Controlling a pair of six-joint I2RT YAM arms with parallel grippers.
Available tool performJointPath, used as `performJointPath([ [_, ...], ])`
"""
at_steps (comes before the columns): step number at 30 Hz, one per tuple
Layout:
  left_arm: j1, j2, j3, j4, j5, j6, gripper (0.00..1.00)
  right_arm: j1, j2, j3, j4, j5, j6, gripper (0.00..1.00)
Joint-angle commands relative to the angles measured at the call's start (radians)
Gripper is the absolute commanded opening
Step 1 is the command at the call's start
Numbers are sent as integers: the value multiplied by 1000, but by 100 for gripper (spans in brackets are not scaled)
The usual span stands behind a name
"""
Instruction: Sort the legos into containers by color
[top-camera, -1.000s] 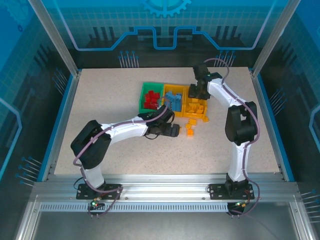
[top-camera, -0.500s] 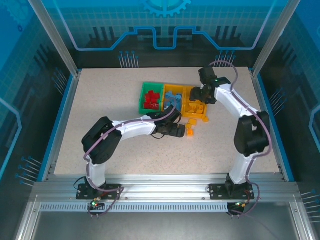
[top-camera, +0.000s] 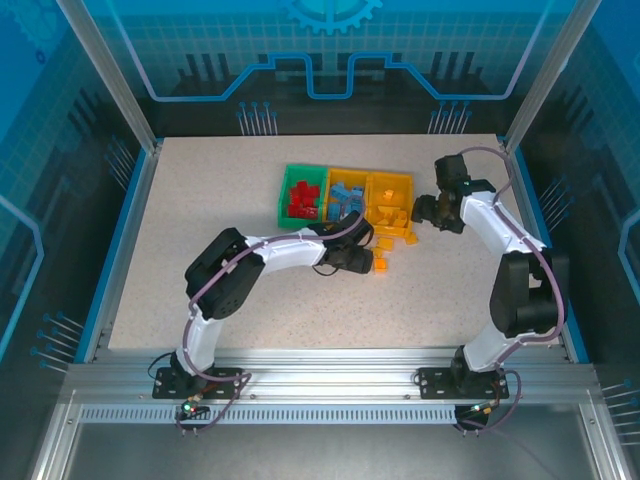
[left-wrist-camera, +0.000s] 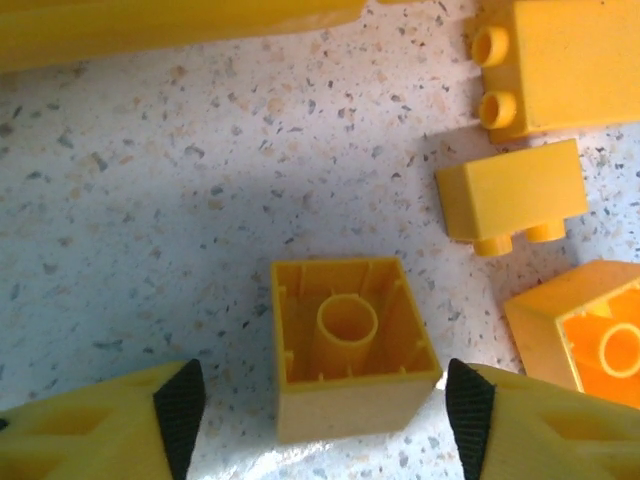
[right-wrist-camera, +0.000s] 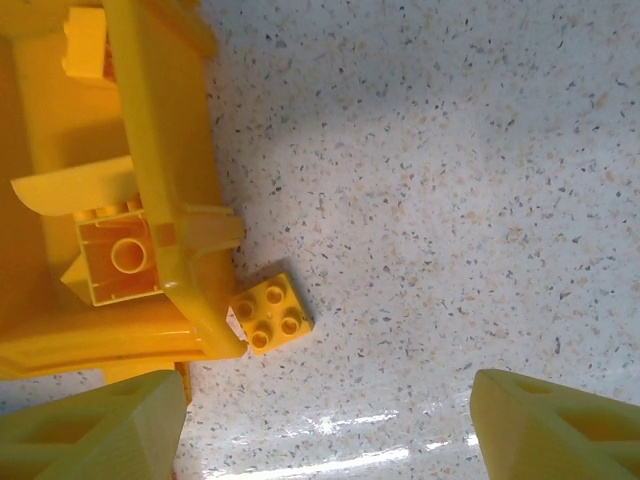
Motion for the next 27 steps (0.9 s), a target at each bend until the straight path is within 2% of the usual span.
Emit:
performJointPath([
  [1,-8,42,64,-28,-16,15,57,-8,-30,-33,26,-6,-7,76],
  [4,-7,65,97,-43,-22,14,43,-8,-16,-42,38,-23,-9,76],
  [7,-9,46,94,-39,-24,9,37,-8,-11,-46,53,-42,-12,76],
  [17,-6,-85,111,-17,-55,32,36,-11,-44,-101,69,-63,-8,76],
  [23,4,-11,306,-52,-60,104,37,-1,-47,-185,99,-124,-24,72],
  [27,29,86,466,-92,-25,139,37,13,-2,-161,50,-122,-64,73],
])
